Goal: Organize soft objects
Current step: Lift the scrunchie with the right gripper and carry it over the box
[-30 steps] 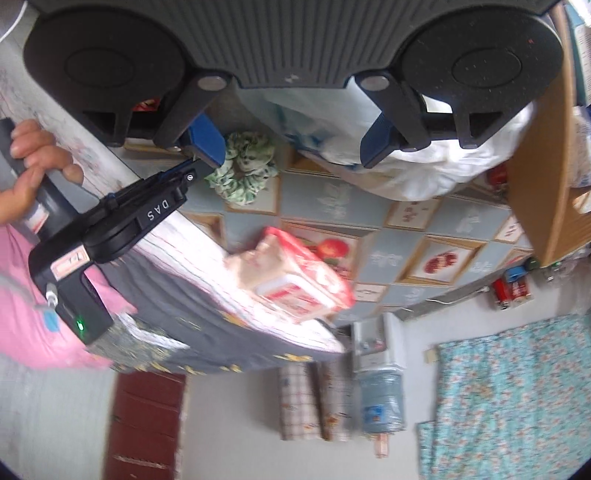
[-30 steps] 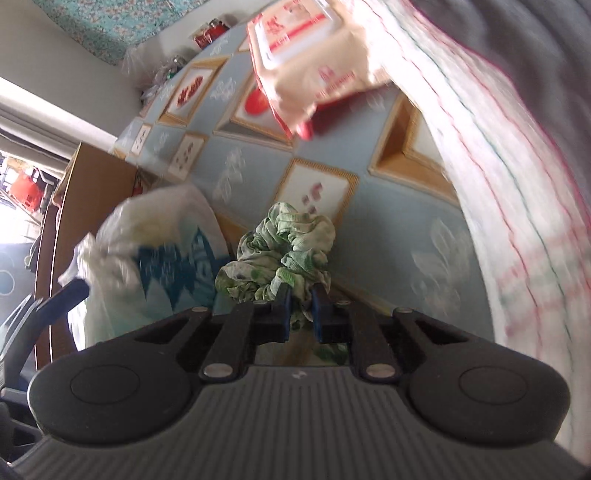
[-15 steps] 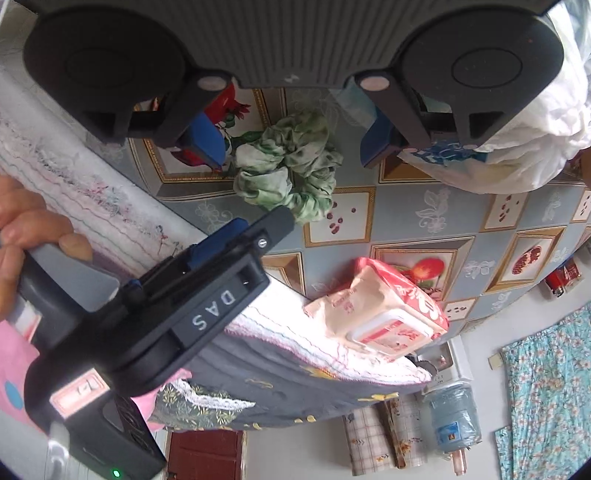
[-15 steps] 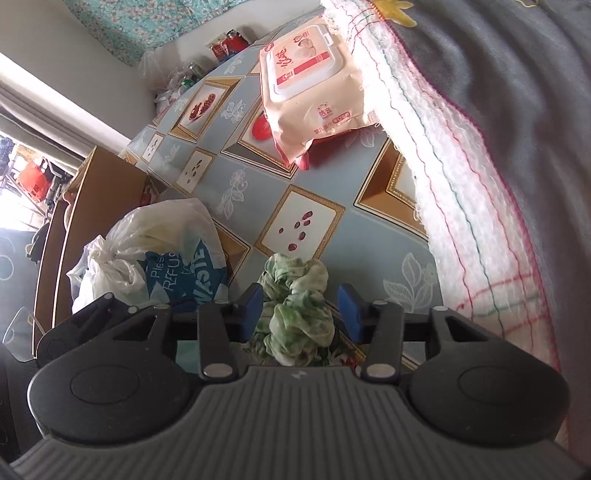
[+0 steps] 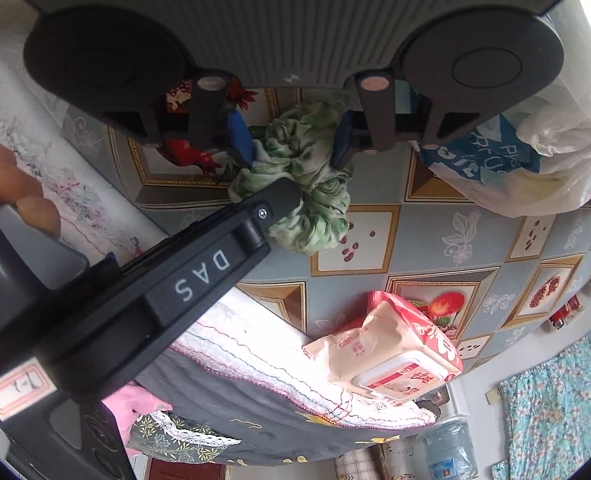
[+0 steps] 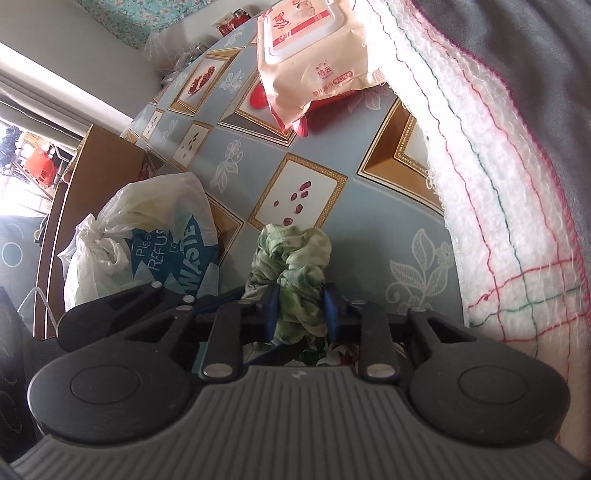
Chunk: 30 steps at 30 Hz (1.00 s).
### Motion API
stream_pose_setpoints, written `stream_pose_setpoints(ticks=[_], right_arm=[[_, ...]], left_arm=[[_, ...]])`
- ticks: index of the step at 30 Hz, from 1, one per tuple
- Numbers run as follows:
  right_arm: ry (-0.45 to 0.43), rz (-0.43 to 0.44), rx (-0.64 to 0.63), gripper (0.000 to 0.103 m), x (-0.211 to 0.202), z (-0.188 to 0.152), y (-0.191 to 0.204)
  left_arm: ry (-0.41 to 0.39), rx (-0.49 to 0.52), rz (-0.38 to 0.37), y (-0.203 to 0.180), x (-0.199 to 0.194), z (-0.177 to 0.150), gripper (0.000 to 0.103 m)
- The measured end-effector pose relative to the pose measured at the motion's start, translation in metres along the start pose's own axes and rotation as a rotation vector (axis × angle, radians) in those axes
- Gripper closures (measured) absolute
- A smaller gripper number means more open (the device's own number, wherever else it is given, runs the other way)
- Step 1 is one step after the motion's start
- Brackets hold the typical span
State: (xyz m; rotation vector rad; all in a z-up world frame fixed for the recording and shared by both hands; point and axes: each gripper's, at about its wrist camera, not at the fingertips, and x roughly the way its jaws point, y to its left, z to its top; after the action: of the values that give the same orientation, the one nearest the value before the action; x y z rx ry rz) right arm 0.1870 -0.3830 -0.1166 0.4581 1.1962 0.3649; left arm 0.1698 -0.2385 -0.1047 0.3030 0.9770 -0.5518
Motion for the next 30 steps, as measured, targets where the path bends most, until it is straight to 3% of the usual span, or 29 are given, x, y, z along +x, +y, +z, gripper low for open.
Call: stream_pose_setpoints(ticks=[2, 4, 10, 15, 19, 24, 30], right_arm=[[-0.014, 0.002, -0.003, 0.085, -0.005, -0.002, 0.002], [-0.032, 0.000, -0.010, 0.087, -0.012, -0.004, 0.006], [-0.093, 0.016, -0.056, 0.088, -0.052, -0.010, 0.037], [-0.163, 0.063, -0.164, 0.088, -0.090, -0.014, 0.096], [-0.190, 0.132, -0.262, 0.088, -0.102, -0.015, 0.154], [-0.142, 0.245, -0.378, 0.088, -0.079, -0.016, 0.239], [0.020, 0.271, -0.488, 0.088, -0.009, -0.023, 0.325]], left_arm=[[0.002, -0.013, -0.008, 0.000, -0.002, 0.001, 0.071], [-0.005, -0.023, -0.014, -0.001, -0.006, 0.001, 0.074], [-0.093, -0.057, -0.027, 0.002, -0.054, 0.000, 0.074], [-0.206, -0.103, 0.003, 0.020, -0.117, -0.010, 0.074], [-0.296, -0.143, 0.069, 0.044, -0.172, -0.031, 0.074], [-0.344, -0.229, 0.186, 0.085, -0.223, -0.069, 0.074], [-0.289, -0.425, 0.265, 0.140, -0.249, -0.124, 0.072]])
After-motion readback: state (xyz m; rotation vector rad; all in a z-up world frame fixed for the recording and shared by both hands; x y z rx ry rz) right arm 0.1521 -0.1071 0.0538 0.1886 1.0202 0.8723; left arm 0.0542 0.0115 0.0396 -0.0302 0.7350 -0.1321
